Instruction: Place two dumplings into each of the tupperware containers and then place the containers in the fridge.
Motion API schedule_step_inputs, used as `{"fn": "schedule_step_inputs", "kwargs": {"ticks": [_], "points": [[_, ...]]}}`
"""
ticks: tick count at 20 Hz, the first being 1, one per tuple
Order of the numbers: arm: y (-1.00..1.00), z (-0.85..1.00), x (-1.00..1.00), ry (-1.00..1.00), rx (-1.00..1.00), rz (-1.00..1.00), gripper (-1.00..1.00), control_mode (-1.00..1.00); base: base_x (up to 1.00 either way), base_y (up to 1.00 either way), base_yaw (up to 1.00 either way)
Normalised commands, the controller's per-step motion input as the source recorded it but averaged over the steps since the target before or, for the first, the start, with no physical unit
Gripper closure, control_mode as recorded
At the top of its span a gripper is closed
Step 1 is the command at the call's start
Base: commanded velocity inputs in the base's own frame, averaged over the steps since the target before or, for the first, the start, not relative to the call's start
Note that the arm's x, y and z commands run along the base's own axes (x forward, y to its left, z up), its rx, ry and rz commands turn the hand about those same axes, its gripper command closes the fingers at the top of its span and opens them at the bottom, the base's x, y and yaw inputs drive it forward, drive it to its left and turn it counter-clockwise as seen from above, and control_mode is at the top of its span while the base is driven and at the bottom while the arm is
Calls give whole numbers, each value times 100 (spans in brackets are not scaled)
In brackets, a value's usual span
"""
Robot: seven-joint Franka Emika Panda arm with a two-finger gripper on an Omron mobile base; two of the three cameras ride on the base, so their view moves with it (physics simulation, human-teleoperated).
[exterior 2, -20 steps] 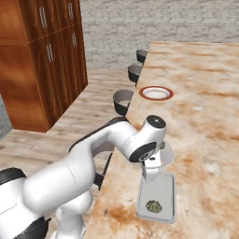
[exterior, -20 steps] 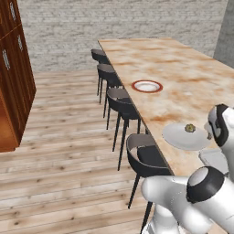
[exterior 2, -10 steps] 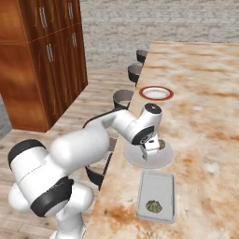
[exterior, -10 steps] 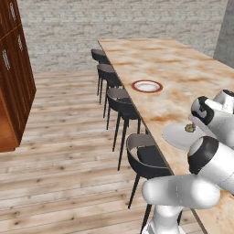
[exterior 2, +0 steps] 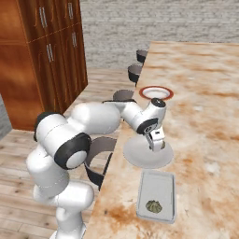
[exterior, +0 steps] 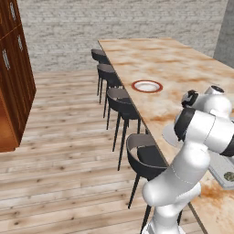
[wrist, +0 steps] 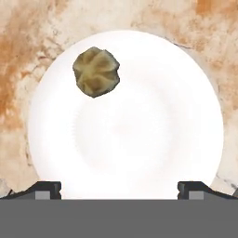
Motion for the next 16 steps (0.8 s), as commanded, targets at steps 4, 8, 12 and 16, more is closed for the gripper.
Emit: {"fn": "schedule_step_inputs", "kwargs": {"ticks": [4, 8, 12, 16], "points": [[-32, -56, 37, 0, -1, 13, -100, -100, 0, 0, 0], [-23, -46, 41, 0, -1, 12, -100, -100, 0, 0, 0], [-11, -13, 77, 0, 0, 11, -100, -100, 0, 0, 0], [-33, -33, 48, 0, 0, 7, -100, -100, 0, 0, 0]]}}
